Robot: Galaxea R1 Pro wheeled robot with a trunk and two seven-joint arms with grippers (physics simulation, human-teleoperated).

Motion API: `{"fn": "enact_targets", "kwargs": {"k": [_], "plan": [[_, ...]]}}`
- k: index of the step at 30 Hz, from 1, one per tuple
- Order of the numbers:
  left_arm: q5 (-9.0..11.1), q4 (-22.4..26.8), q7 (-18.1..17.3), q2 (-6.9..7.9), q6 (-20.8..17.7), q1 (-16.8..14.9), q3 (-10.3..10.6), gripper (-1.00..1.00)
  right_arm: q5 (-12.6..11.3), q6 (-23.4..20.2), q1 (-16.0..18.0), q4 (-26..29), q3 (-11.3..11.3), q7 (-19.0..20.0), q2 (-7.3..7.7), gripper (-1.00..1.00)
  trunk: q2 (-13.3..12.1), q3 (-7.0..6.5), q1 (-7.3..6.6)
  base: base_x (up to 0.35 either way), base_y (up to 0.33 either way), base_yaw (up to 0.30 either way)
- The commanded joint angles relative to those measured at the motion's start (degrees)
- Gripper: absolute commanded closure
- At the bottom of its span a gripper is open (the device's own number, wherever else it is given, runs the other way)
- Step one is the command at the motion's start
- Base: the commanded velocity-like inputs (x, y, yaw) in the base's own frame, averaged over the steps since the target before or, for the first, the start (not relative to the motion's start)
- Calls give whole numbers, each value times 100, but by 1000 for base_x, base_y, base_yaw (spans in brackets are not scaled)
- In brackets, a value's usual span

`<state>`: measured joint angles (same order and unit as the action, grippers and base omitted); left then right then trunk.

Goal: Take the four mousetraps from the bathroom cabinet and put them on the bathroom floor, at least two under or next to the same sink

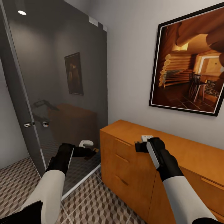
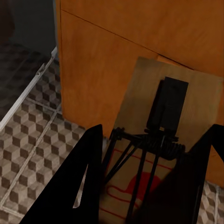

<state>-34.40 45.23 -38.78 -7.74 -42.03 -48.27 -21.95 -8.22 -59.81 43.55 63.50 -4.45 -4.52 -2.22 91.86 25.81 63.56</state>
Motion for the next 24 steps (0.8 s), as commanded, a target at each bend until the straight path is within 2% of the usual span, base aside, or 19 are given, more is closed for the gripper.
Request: {"fn": "enact_targets", "kwargs": {"k": [1, 4, 8, 12, 19, 24], "plan": [[-64, 6, -59, -10, -6, -7, -39, 100, -51, -19, 4, 116, -116, -37, 0, 100, 4, 7, 0, 0, 0, 0], [-66, 5, -52, -14, -1, -7, -44, 100, -43, -19, 4, 598, -345, -39, 13, 100, 4, 7, 0, 0, 0, 0], [-62, 18, -48, -17, 1, -7, -46, 100, -34, -19, 4, 1099, -436, -44, 23, 100, 4, 7, 0, 0, 0, 0], [-61, 50, -44, -9, 8, -7, -46, 100, -31, -19, 4, 1219, -454, -53, 21, 100, 4, 7, 0, -62, -8, 0], [-60, 72, -42, 8, 11, -7, -61, 100, -32, -19, 4, 1231, -452, -69, 8, 100, 4, 7, 0, -236, -47, 0], [-62, 66, -42, 9, 11, -7, -62, 100, -39, -19, 4, 1186, -452, -83, 5, 100, 4, 7, 0, -37, -4, 0]]}}
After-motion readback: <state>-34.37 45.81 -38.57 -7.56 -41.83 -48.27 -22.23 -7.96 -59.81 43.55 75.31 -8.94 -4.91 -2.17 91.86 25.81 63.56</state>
